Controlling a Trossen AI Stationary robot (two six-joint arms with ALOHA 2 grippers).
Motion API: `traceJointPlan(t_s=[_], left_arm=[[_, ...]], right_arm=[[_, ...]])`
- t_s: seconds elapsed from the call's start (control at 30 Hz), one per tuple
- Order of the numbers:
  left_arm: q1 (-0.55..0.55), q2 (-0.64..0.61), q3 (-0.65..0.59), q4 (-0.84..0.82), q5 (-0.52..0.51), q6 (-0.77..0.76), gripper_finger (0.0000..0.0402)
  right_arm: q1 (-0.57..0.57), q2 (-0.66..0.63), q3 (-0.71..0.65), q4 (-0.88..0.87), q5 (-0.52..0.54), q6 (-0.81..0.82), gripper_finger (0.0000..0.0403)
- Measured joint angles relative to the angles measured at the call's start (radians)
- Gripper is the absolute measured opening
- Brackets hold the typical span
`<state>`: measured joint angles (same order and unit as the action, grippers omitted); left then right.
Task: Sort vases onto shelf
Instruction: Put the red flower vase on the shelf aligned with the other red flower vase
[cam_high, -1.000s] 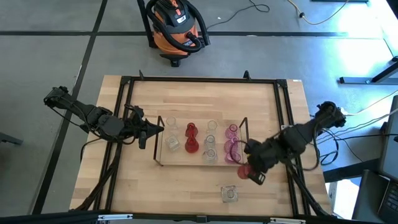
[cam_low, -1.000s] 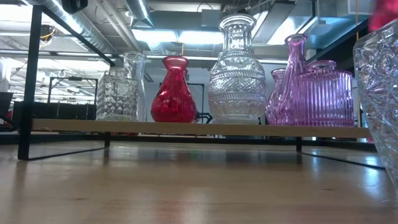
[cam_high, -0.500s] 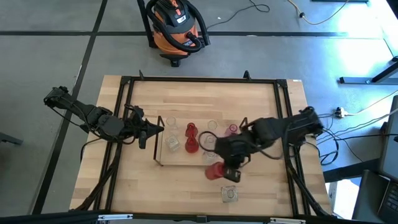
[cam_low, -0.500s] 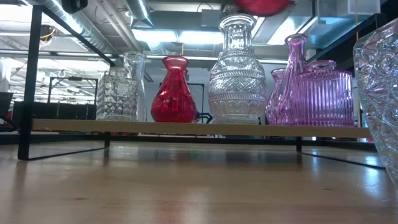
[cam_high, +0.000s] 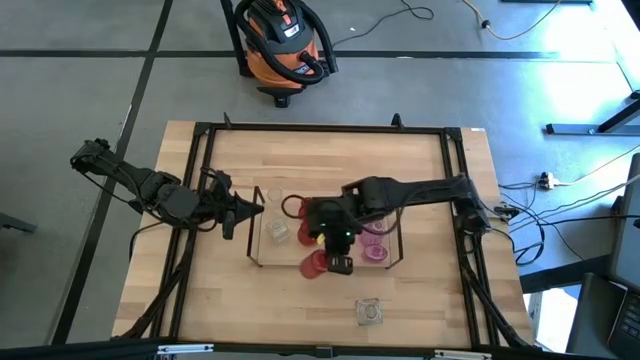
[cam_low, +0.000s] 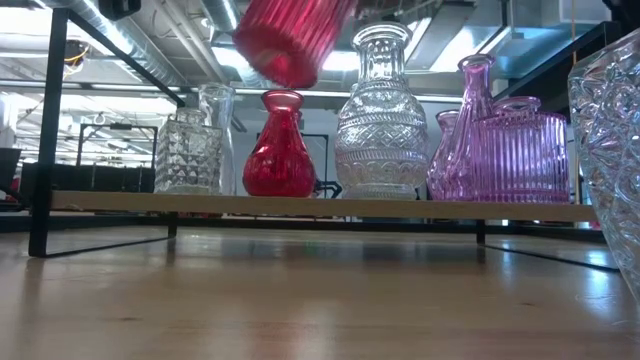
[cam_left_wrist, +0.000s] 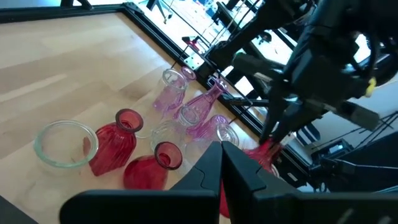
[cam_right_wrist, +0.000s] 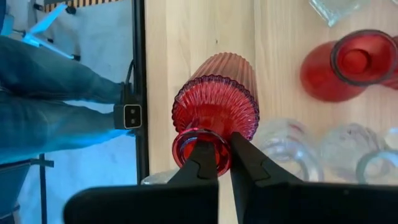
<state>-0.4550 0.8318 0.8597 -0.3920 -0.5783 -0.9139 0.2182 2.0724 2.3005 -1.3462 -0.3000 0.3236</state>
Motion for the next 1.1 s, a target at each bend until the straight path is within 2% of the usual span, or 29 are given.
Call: traceJointPlan(t_s=[0.5, 0.77, 1.1], left_arm=[[0.000, 0.000, 0.000, 0.000, 0.015, -0.003, 0.0000], [0.000, 0.000, 0.000, 0.000, 0.015, -0.003, 0.0000], [0.000, 0.000, 0.000, 0.000, 0.012, -0.001, 0.0000]], right_arm=[[-0.043, 0.109, 0.000, 0.066, -0.028, -0.120, 0.0000], [-0.049, 0.121, 0.000, 0.052, 0.062, -0.141, 0.0000], [-0.068, 0.121, 0.000, -0.012, 0.091, -0.174, 0.0000]])
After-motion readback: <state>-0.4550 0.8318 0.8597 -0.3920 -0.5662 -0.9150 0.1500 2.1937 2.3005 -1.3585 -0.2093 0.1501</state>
